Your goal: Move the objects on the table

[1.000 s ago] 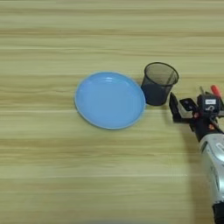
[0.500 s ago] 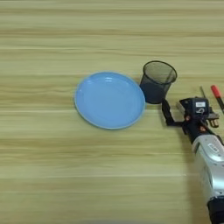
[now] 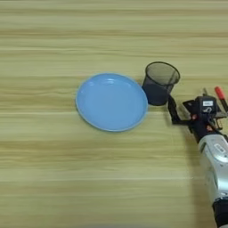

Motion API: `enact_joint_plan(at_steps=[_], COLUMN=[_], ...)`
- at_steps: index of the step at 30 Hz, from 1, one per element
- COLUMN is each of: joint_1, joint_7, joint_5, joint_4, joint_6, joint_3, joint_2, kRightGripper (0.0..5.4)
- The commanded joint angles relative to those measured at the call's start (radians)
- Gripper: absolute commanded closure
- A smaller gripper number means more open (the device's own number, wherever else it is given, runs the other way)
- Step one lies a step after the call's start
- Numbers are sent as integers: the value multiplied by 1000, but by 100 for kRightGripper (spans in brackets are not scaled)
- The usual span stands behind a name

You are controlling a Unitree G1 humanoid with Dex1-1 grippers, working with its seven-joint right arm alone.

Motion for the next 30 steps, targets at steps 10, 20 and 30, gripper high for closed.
enact_joint_plan(at_steps=[10,20,30], joint_1=[-87,-96,-82], joint_7=[-3,7,15], joint_5=[32,45,56], joint_4=[121,163,132], joint_6=[-33,-37,-13], joint_3=[-20,-13,1], joint_2=[-21,-9,-2], kRightGripper=[6,6,52])
